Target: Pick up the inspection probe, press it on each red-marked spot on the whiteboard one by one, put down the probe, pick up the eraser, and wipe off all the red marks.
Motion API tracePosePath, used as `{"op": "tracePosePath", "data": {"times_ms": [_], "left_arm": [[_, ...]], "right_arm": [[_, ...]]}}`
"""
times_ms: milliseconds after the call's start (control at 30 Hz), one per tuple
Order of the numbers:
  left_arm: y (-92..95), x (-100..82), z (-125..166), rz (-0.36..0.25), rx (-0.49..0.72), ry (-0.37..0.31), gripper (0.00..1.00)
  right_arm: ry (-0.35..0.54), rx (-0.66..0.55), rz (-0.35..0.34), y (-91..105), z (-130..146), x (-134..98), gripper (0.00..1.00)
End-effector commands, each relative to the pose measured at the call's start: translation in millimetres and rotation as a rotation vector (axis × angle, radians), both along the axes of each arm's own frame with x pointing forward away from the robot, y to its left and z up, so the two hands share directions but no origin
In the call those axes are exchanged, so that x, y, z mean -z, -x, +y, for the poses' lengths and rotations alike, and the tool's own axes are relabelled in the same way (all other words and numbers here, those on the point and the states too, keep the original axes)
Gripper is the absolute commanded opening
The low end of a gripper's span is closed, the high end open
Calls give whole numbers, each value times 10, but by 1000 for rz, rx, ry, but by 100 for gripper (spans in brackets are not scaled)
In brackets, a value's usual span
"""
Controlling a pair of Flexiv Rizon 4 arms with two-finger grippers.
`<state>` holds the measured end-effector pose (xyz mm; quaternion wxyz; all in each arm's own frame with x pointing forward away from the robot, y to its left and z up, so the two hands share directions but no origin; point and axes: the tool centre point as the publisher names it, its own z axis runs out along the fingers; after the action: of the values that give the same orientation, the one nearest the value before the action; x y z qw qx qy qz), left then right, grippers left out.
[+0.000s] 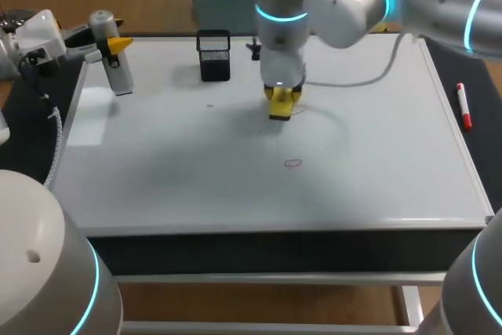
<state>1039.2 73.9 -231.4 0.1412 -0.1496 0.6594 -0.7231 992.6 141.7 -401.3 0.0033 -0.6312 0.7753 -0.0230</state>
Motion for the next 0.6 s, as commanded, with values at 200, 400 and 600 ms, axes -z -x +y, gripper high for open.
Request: {"op": "tracePosePath", "data": {"times_ms": [200,400,600], "left_arm": [[-2,-9,-4,-1,-1,0,0],[-2,-9,-4,-1,-1,0,0],[-2,-9,-4,-1,-1,0,0]], "right_arm": [[-31,32,-14,56,-155,-101,0],[-43,-23,-22,285,206,-64,0],[-52,-99,-21,474,627,-44,0]]}}
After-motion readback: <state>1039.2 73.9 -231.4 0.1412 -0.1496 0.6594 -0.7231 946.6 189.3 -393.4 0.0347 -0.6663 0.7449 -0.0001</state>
